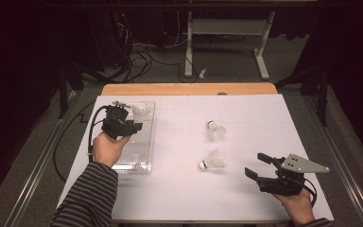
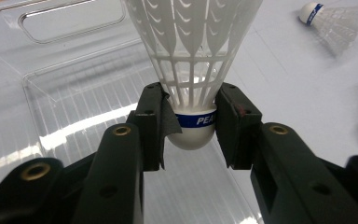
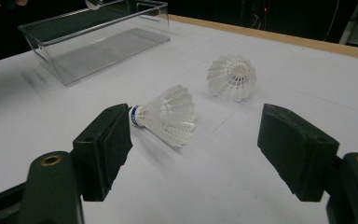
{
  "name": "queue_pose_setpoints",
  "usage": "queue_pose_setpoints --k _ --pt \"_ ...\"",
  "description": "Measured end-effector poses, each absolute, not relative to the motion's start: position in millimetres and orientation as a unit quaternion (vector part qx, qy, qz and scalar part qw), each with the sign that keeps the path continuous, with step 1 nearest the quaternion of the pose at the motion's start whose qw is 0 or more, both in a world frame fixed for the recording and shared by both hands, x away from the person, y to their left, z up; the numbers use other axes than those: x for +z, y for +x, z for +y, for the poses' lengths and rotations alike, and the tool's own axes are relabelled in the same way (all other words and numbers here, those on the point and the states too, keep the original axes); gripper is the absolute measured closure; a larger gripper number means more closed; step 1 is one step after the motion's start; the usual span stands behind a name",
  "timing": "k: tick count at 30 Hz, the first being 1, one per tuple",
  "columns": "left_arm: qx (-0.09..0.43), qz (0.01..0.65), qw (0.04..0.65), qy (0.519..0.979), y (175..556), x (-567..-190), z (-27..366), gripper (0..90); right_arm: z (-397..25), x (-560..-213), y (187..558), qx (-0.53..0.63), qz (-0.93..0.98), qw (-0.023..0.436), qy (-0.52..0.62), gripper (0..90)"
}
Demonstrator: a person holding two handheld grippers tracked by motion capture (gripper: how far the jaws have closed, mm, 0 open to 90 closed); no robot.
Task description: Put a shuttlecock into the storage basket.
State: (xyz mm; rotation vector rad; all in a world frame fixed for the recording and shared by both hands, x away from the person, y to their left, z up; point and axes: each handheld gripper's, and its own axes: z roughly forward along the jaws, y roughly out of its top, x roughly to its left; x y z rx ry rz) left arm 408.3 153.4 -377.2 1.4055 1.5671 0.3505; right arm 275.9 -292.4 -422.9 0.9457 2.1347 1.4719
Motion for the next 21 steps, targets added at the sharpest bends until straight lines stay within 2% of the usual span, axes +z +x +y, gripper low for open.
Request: queue_pose_setpoints --k 21 --pt "0.133 0.675 0.441 0.577 435.6 -391.6 153.0 64.8 -292.7 -423.1 276.3 0.524 0.759 0.188 0.337 26.4"
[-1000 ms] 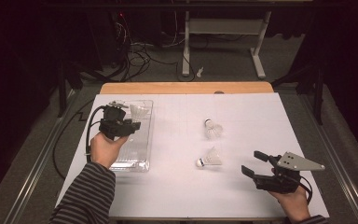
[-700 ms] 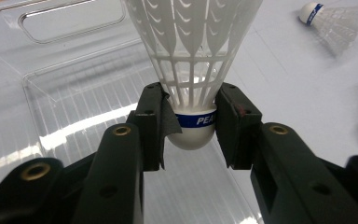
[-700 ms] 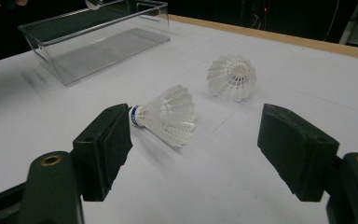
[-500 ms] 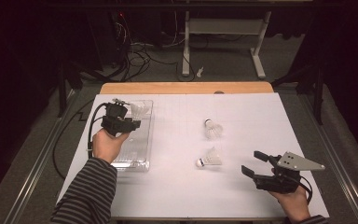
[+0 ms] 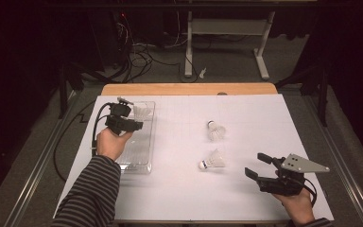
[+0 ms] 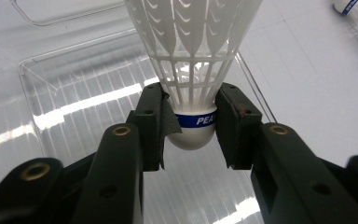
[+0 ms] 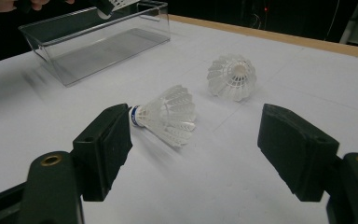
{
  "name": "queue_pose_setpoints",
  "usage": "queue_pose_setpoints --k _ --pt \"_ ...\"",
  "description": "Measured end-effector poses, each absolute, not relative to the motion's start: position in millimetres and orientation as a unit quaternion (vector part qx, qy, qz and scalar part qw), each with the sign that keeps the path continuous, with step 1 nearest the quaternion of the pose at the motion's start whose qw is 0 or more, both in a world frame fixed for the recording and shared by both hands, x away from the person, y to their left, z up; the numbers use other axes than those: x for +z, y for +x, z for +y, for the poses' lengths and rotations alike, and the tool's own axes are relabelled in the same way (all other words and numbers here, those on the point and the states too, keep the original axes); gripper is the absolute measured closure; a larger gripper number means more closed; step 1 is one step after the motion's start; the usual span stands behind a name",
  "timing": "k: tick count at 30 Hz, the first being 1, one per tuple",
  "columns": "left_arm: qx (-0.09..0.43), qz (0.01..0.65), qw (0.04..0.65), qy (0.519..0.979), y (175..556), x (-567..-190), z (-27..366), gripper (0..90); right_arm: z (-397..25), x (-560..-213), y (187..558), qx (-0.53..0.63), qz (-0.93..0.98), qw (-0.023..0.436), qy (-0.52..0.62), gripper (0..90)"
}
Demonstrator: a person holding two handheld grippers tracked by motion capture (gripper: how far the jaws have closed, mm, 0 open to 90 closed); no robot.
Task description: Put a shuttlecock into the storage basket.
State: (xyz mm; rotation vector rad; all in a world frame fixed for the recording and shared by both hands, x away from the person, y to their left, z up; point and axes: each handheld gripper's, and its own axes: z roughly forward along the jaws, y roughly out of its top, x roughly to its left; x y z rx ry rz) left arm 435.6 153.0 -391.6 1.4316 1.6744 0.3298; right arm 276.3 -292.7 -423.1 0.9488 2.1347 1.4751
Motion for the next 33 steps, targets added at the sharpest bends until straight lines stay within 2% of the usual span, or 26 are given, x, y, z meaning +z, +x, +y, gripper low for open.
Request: queue_pose_setpoints --k 22,24,25,26,27,28,33 --pt "0.123 0.697 0.412 0.575 451.2 -402.7 149.9 64.1 -292.8 -422.9 275.9 0.525 0.758 0.188 0.338 26.4" --pt "0.12 0.699 0.405 0.577 452.1 -404.4 149.6 61.0 -292.7 -422.9 275.9 0.525 0.759 0.188 0.337 26.4" --pt "0.119 0.698 0.4 0.581 452.2 -405.1 149.5 56.1 -292.7 -422.9 275.9 0.525 0.759 0.188 0.337 26.4" --pt "0.115 0.678 0.373 0.623 449.7 -404.6 155.1 51.9 -292.7 -422.9 275.9 0.525 0.759 0.188 0.337 26.4" --pt "0.115 0.68 0.376 0.619 449.8 -404.9 154.3 49.2 -292.7 -422.9 275.8 0.525 0.759 0.188 0.337 26.4" --pt "0.119 0.699 0.403 0.579 451.7 -405.8 148.6 46.6 -292.7 -422.9 275.8 0.525 0.758 0.188 0.338 26.4" --pt "0.121 0.696 0.409 0.577 448.4 -403.2 147.4 39.6 -292.6 -422.9 275.8 0.525 0.759 0.188 0.337 26.4"
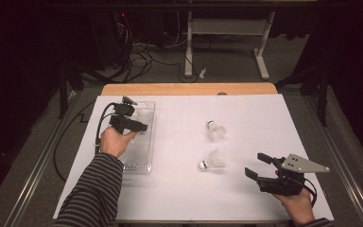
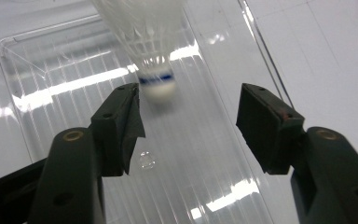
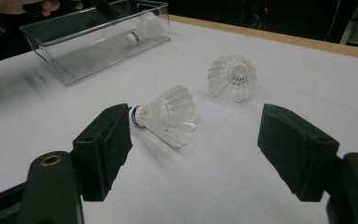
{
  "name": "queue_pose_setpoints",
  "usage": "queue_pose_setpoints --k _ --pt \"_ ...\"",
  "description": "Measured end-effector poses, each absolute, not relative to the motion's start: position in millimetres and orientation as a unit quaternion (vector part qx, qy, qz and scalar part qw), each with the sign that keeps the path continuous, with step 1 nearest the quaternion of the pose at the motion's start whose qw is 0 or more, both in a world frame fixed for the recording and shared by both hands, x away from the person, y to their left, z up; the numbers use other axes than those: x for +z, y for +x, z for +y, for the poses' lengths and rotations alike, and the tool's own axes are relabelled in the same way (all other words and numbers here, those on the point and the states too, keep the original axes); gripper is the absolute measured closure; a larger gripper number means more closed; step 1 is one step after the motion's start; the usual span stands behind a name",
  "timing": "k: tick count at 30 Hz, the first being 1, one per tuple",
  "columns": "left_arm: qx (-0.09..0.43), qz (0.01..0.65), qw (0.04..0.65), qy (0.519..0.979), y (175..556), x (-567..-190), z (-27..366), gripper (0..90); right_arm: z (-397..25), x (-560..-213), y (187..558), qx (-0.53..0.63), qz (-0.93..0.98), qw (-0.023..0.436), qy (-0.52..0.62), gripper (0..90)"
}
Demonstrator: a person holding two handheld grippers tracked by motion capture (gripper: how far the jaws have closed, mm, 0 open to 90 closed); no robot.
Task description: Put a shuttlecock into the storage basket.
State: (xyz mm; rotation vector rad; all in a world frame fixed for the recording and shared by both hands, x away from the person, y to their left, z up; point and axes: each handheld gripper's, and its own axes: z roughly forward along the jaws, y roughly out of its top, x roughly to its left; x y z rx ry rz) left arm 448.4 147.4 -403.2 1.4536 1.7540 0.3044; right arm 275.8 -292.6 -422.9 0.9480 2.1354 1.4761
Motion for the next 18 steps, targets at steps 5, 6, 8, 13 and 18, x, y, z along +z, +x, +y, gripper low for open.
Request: queue_pose_setpoints --k 5,6,8,13,18 --pt "0.132 0.687 0.428 0.572 440.3 -396.8 147.3 37.1 -292.7 -422.8 275.7 0.525 0.759 0.188 0.337 26.4" --pt "0.133 0.684 0.431 0.574 438.8 -395.8 147.4 36.5 -292.6 -422.8 275.7 0.525 0.759 0.188 0.337 26.4" --pt "0.134 0.68 0.44 0.571 435.0 -392.7 147.3 36.4 -292.6 -422.8 275.8 0.525 0.759 0.188 0.337 26.3" --pt "0.144 0.667 0.462 0.566 423.6 -387.1 147.8 35.6 -292.6 -422.8 276.0 0.525 0.759 0.188 0.337 26.3" --pt "0.155 0.653 0.48 0.564 413.7 -379.8 148.3 34.9 -292.7 -422.9 276.6 0.525 0.759 0.188 0.338 26.3"
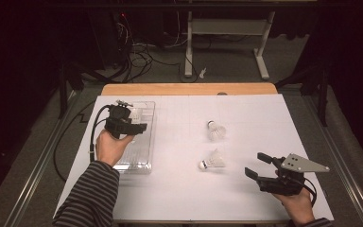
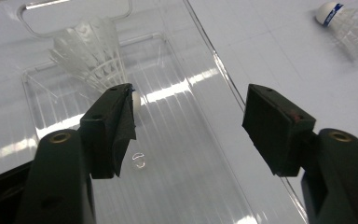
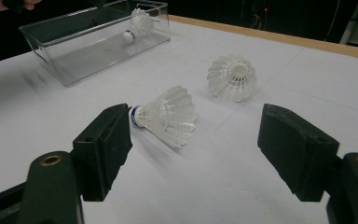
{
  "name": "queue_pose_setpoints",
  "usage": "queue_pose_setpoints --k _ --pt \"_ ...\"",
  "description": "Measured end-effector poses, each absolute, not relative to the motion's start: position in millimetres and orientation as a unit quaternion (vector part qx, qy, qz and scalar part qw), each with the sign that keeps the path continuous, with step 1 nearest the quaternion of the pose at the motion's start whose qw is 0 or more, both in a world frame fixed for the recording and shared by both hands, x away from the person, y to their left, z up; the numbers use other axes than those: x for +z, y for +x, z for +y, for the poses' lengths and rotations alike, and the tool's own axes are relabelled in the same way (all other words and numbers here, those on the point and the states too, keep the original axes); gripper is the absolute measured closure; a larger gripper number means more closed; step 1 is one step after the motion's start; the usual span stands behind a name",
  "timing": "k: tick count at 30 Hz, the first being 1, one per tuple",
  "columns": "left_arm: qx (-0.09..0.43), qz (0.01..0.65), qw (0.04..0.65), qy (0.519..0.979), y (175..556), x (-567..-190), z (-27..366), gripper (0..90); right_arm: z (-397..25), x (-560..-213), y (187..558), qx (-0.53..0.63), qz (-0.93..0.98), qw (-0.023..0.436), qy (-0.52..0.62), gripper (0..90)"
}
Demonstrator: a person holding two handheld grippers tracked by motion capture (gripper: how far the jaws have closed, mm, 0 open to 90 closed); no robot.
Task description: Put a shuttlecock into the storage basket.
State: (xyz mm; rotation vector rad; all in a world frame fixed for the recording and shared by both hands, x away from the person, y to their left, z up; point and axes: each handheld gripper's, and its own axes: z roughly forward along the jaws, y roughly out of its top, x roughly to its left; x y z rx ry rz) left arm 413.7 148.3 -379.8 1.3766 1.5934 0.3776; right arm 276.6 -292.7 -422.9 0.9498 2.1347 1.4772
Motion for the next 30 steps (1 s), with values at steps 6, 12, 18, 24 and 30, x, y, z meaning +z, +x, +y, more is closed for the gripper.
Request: queue_pose_setpoints --k 6,12,18,24,30 --pt "0.161 0.632 0.501 0.569 399.4 -373.4 145.3 35.0 -292.9 -422.7 276.0 0.526 0.758 0.188 0.338 26.4" --pt "0.166 0.621 0.516 0.566 389.5 -370.9 145.7 35.1 -293.1 -422.8 276.5 0.526 0.758 0.188 0.337 26.4" --pt "0.165 0.61 0.534 0.561 378.6 -369.1 146.3 33.7 -293.4 -422.7 276.3 0.527 0.756 0.189 0.339 26.1" --pt "0.168 0.601 0.546 0.559 369.5 -367.0 146.1 33.7 -293.2 -422.7 276.0 0.526 0.756 0.189 0.341 26.1" --pt "0.164 0.593 0.556 0.559 360.7 -367.1 146.5 33.4 -293.1 -422.7 276.1 0.526 0.756 0.189 0.34 26.1"
